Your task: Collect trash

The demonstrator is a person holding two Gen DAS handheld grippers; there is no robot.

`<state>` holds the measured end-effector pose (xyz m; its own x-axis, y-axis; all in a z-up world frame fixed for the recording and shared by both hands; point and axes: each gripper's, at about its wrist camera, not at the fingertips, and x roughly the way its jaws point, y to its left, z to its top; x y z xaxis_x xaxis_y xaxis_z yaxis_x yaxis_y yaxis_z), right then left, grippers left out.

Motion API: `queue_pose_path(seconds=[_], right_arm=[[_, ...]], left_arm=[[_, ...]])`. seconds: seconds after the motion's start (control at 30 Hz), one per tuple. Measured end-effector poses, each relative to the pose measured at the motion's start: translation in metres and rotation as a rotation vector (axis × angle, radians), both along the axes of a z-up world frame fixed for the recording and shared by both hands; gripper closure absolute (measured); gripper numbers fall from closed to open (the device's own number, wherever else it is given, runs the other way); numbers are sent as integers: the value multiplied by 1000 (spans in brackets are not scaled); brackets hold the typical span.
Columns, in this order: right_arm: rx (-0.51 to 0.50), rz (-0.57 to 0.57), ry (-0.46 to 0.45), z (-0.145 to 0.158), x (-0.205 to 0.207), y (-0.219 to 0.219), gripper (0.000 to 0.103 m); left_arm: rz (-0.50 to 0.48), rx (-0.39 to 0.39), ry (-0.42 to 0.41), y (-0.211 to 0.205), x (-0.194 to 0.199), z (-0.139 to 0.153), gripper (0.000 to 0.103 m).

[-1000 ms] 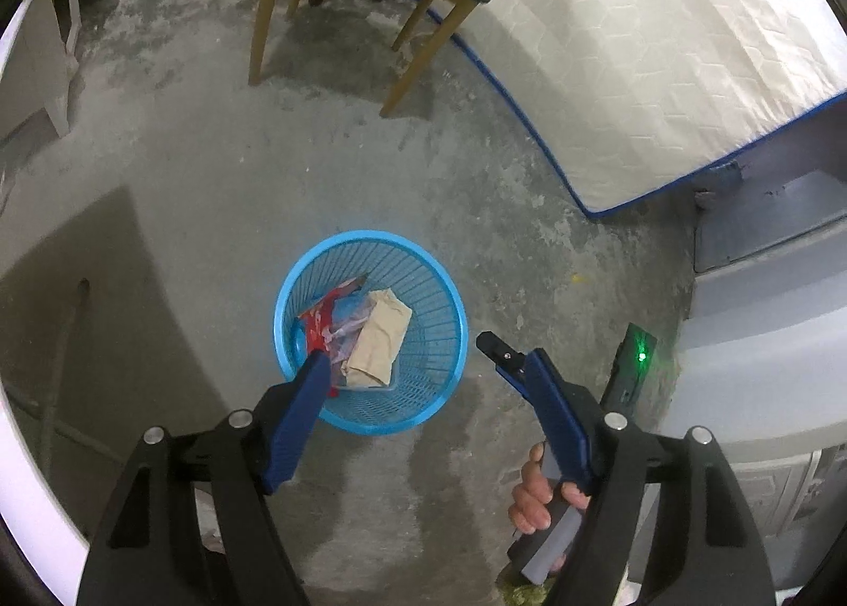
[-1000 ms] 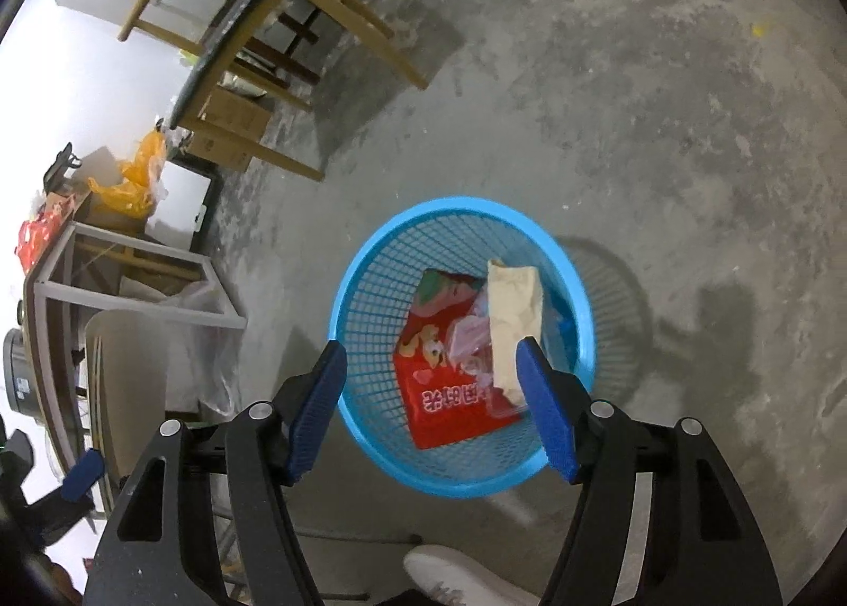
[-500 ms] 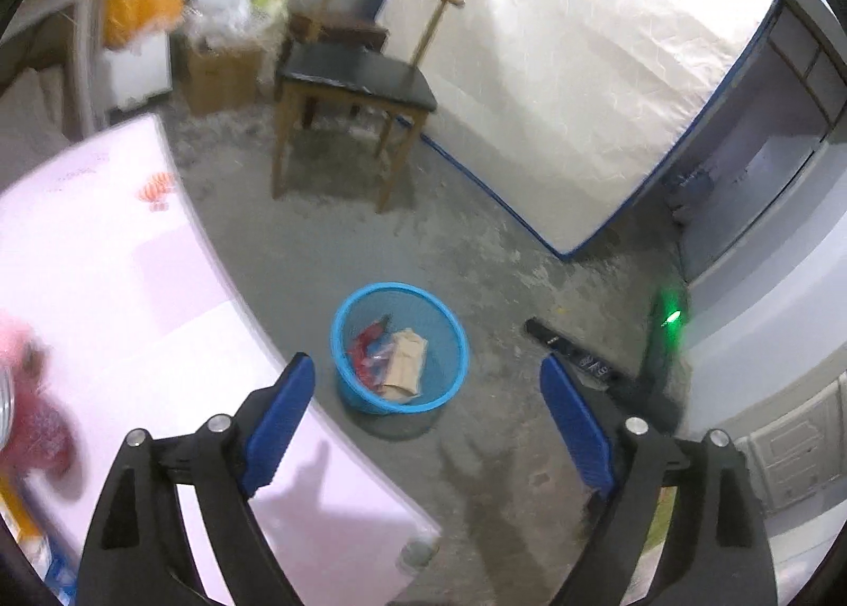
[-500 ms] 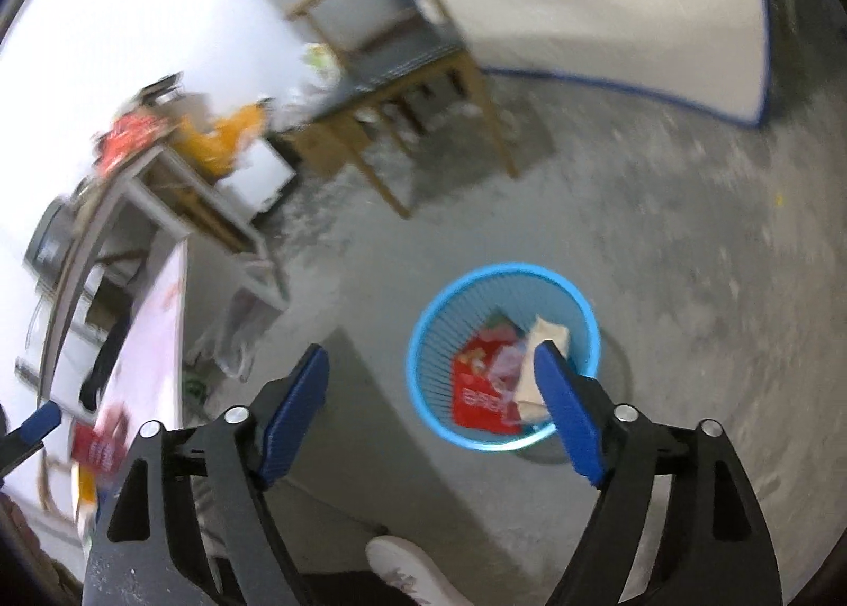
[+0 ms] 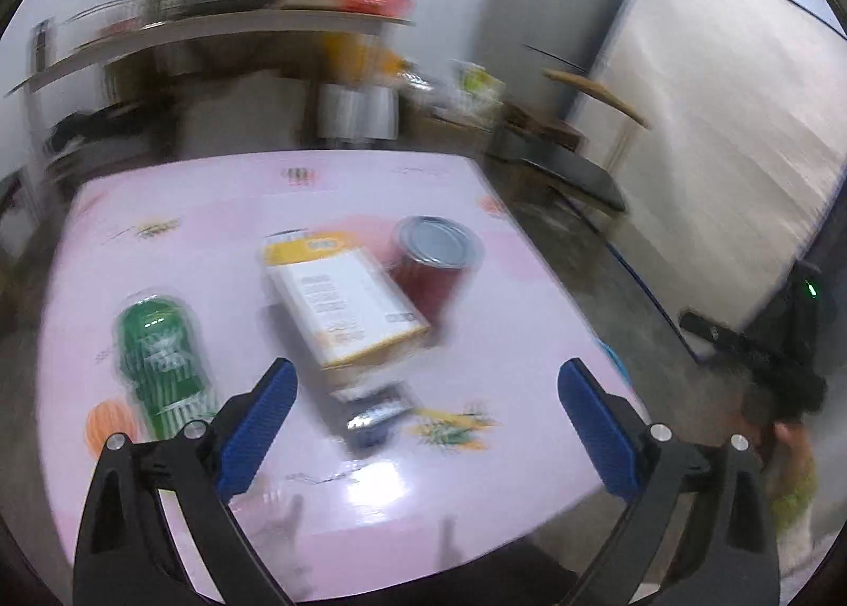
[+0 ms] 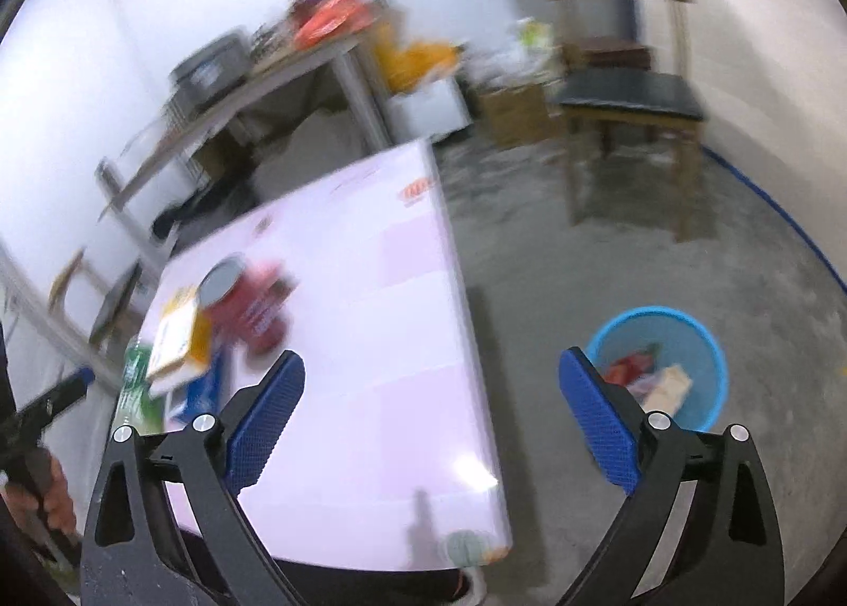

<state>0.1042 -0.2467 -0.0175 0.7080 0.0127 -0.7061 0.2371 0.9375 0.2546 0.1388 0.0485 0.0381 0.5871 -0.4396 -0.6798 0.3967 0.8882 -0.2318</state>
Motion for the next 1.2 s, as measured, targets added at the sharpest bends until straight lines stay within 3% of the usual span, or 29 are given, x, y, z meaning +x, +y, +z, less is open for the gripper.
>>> queue_pose_path(seconds=[0.13,0.37,0.53,0.77,1.2], right_arm=[[-45,123,94,-18,30,55,10],[-122,211,258,-50,59,112,10],[-160,191,324,-67,71,130,10],[-167,177,361,-81,81,136,10],[-211,157,380,-89,86,143,9]], left_arm=[[178,-39,47,58,4,-20,6],[318,-87,170,110,15,-67,6],[323,-135,245,124,29,-93,6],[302,-185,289,123,51,-105,7],[256,-187,317,119,78,-119,32]])
